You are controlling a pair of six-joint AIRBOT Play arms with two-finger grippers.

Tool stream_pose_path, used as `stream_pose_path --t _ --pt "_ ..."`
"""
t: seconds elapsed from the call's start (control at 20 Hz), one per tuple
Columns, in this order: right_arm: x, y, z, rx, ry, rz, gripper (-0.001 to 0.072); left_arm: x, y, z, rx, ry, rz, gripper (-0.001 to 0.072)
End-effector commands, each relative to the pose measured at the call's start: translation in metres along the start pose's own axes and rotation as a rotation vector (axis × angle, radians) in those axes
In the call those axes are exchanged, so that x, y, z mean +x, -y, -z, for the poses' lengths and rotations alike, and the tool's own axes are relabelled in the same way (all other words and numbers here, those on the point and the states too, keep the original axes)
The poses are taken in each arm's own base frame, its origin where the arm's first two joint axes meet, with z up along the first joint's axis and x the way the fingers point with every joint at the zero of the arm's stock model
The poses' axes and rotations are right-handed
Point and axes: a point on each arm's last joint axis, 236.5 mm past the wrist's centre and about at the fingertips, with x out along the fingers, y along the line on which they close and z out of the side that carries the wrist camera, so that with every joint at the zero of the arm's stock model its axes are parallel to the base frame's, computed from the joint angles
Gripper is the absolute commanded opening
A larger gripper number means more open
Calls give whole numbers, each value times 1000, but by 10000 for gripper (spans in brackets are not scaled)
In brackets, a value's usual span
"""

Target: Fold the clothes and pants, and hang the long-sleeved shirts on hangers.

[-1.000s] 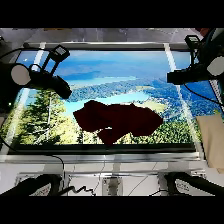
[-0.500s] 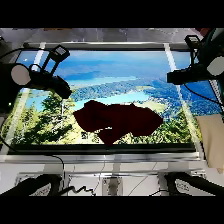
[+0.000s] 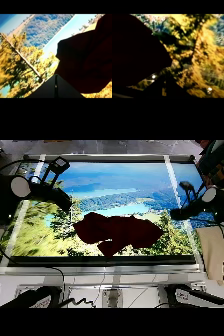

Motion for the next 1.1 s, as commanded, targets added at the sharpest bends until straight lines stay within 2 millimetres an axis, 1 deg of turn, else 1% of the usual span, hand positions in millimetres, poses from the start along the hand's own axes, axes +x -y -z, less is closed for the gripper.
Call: stream_pose_path --t 0.0,0.05,0.15,0.2,0.25,0.35,0.4,0.45,0.55,0.65,0.7,0.75,0.8,0.95,1.0,1.05 --pt "54 -16 38 124 -34 -145 292 -1 17 -12 -34 48 72 17" --pt "63 -15 39 147 -14 -140 409 -1 23 -16 -46 64 97 17" --pt "73 -14 34 184 33 -139 414 -3 31 -21 -63 86 133 17" --pt "74 -6 29 176 56 -108 413 -3 31 -21 -62 86 133 17" --pt "73 7 24 189 85 -63 413 -3 31 -21 -62 86 132 17" --pt "70 30 16 290 133 -10 412 -3 31 -21 -62 86 133 17" --pt "69 36 16 324 141 -14 408 -3 31 -21 -63 86 133 17" --pt "69 38 20 341 128 -21 399 -2 32 -21 -61 85 134 17" --pt "76 40 37 360 57 -45 399 -2 32 -21 -61 85 135 17" --pt "83 37 56 366 -26 -85 396 -2 32 -21 -62 85 136 17" --pt "87 27 64 363 -69 -141 379 -2 32 -21 -65 84 136 17" --pt "90 15 67 357 -94 -202 360 -2 32 -21 -74 83 136 17" --pt "93 6 65 364 -99 -250 360 -2 32 -21 -77 82 137 17" --pt "99 -14 49 439 -73 -363 360 -1 33 -19 -85 76 140 25" --pt "102 -19 50 444 -87 -380 360 1 33 -19 -110 71 143 36" --pt "104 -26 58 431 -127 -393 359 4 33 -17 -138 61 147 179"
